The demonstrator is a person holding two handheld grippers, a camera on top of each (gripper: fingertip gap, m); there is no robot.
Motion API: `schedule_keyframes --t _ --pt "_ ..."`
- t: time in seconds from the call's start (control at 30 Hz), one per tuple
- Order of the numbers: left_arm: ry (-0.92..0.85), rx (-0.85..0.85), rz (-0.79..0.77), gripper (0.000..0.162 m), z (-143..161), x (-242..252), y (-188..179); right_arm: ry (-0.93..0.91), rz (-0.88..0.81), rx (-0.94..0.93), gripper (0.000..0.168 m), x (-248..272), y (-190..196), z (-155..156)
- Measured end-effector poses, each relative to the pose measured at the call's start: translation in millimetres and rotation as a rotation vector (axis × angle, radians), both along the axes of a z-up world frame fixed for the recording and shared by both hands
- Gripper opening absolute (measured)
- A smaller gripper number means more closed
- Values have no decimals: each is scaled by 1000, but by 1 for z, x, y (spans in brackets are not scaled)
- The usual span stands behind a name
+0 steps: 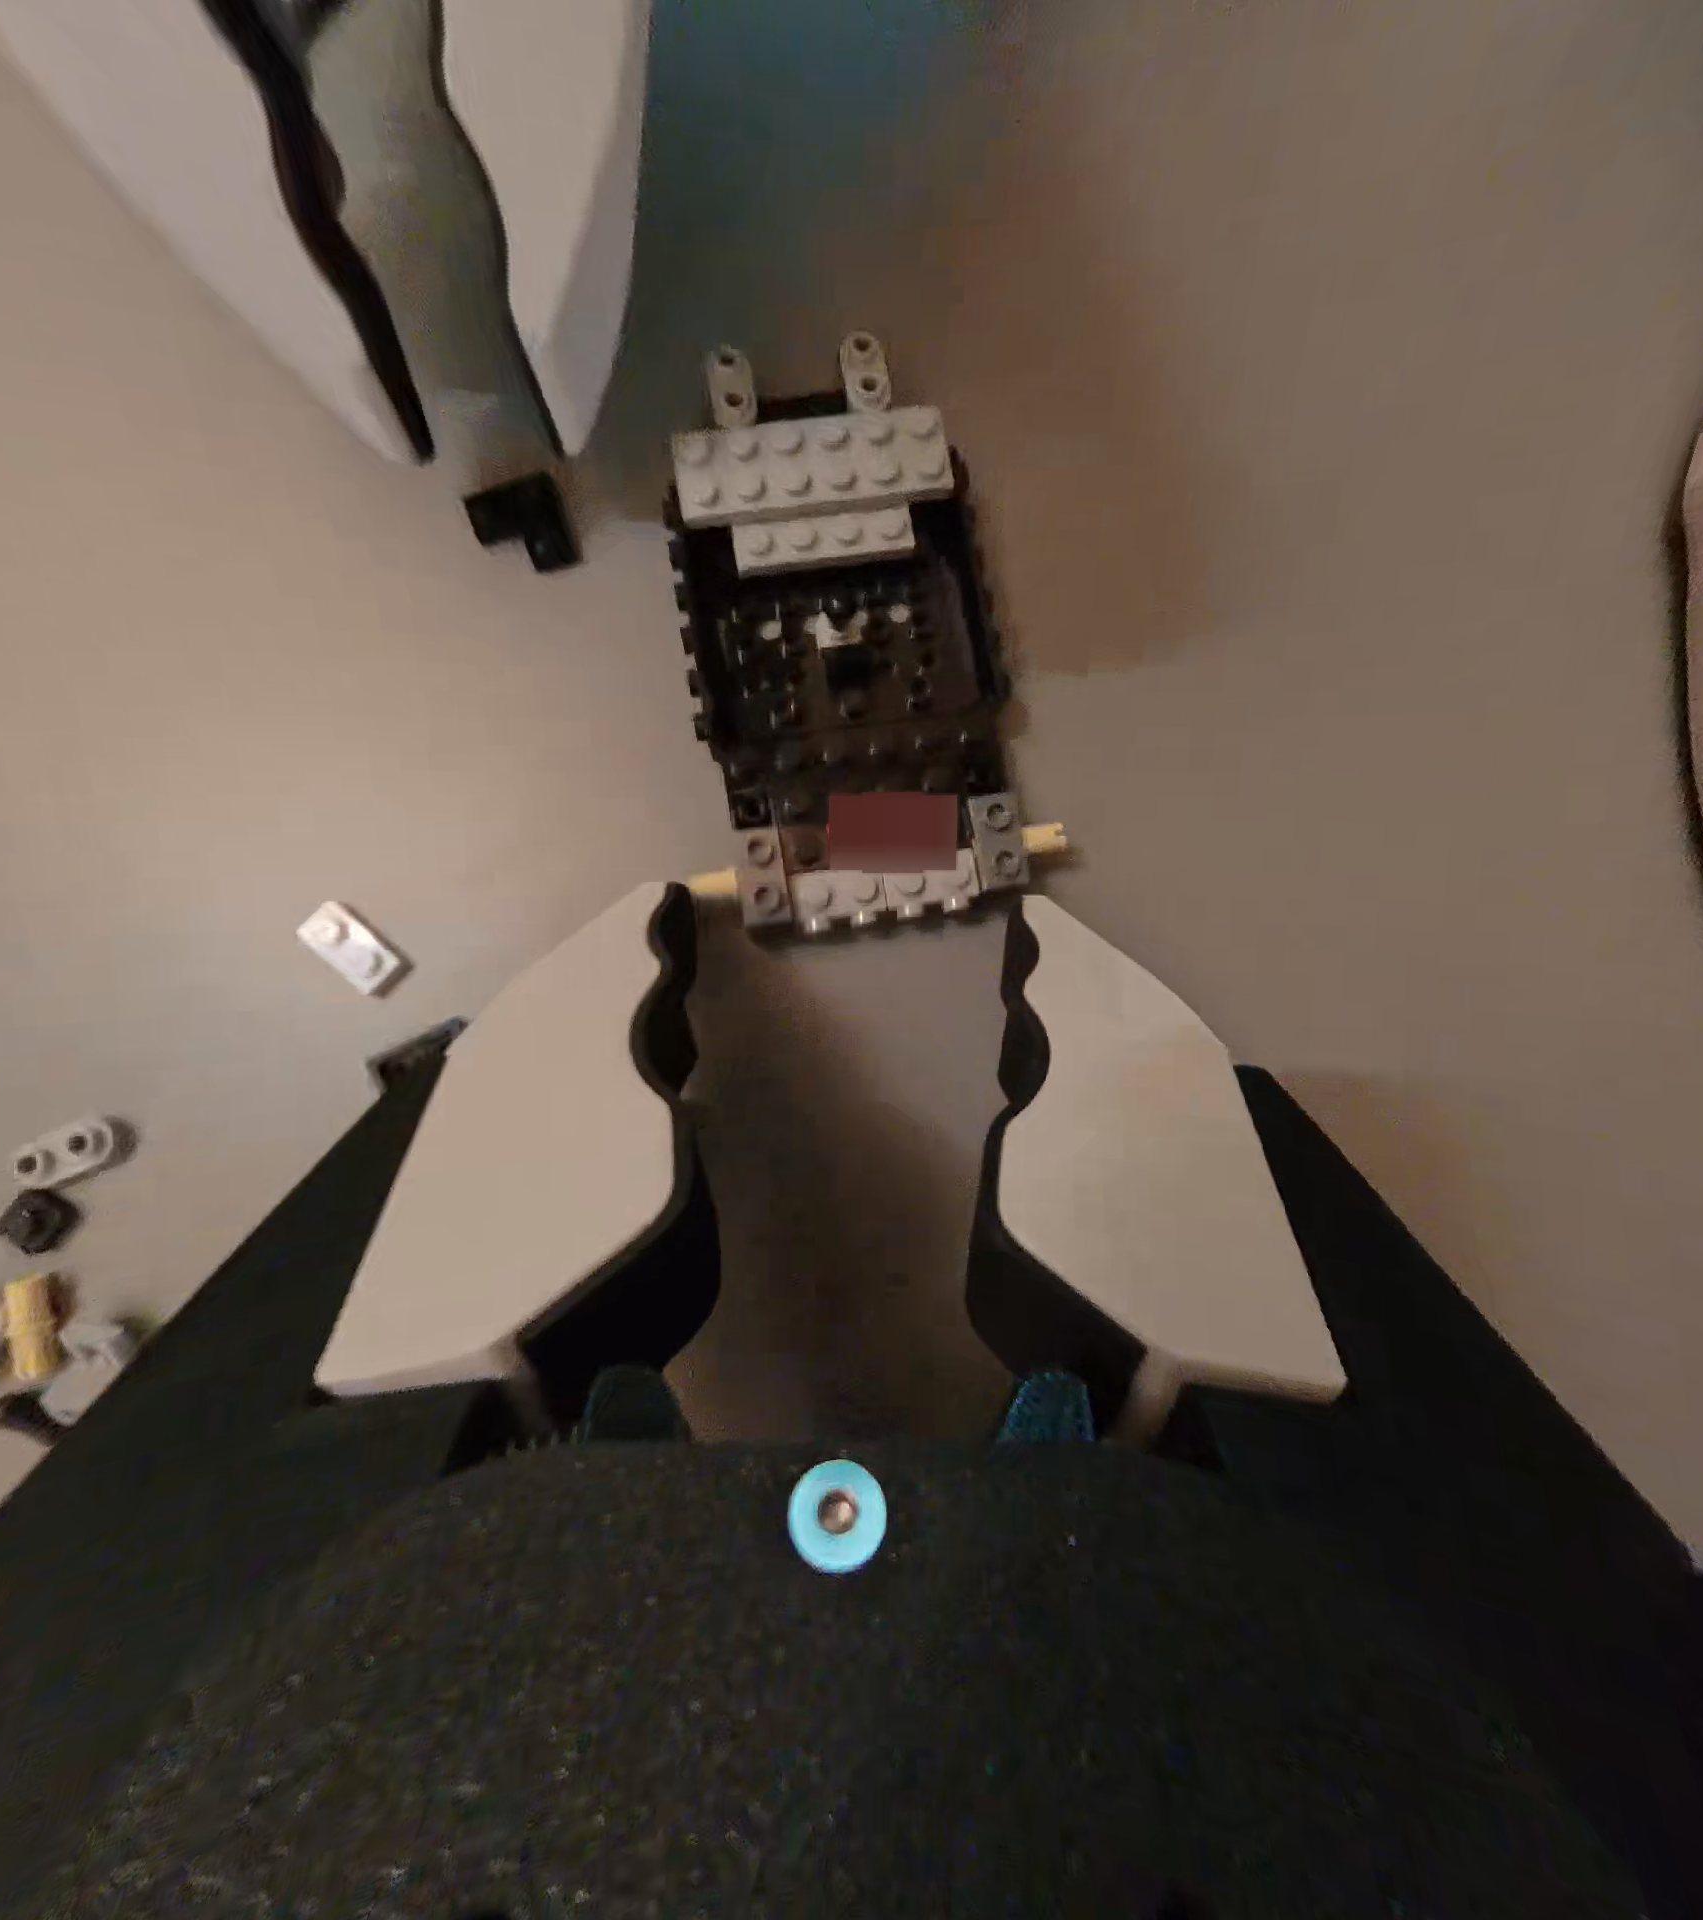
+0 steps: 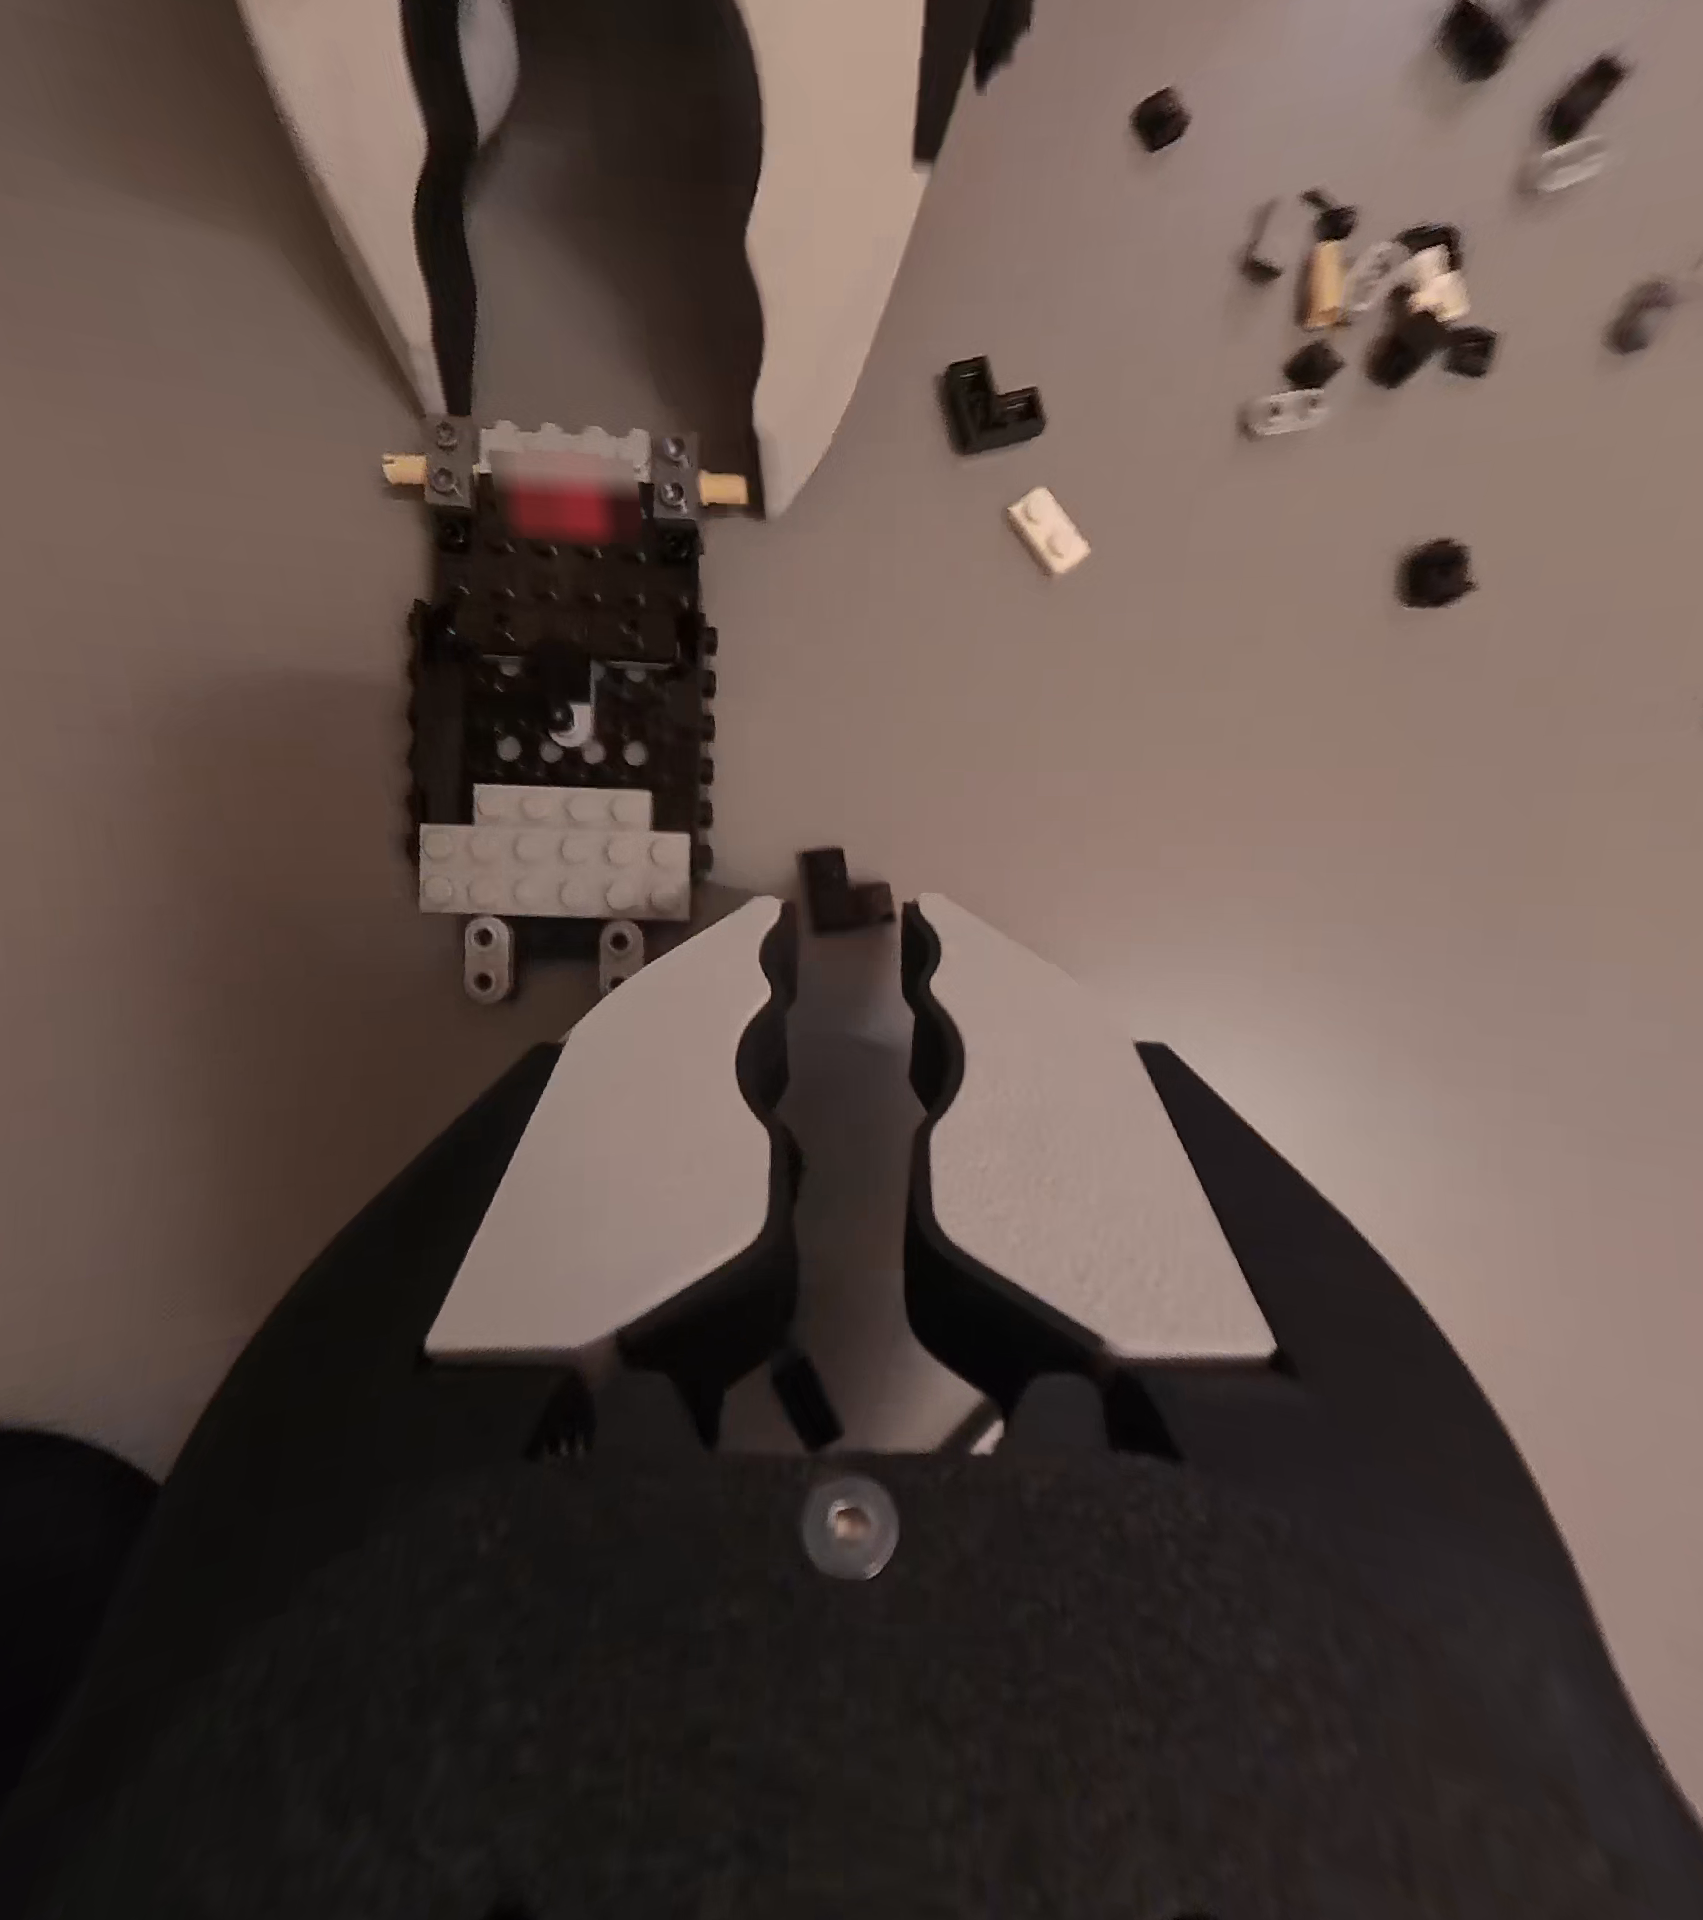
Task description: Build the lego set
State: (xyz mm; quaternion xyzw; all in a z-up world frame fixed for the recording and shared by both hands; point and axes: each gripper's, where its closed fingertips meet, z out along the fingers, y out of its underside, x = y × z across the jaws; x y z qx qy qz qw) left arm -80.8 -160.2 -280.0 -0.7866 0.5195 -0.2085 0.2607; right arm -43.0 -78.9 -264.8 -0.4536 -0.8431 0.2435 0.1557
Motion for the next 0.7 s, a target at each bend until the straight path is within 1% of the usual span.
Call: schedule_keyframes --t 0.07,0.13,0.27,0.3,0.4,0.5,0.7 --pt "-9 15 -5 49 1 6 1 -62 26 -4 19 1 -2 -8" --pt "-16 31 -1 49 1 10 4 -89 47 -2 20 -1 -5 -12" --pt "-26 38 -9 49 1 13 3 -145 49 -29 15 -3 -1 -13" --pt "-32 35 -8 49 1 13 3 -154 48 -14 18 -4 1 -14" --pt "-37 35 -7 49 2 13 3 -153 70 -14 21 -4 -2 -11" --pt "-41 35 -4 49 2 13 3 -149 64 39 22 -6 4 -15" --pt "-45 37 5 48 3 14 5 -135 67 14 24 -11 1 -15"
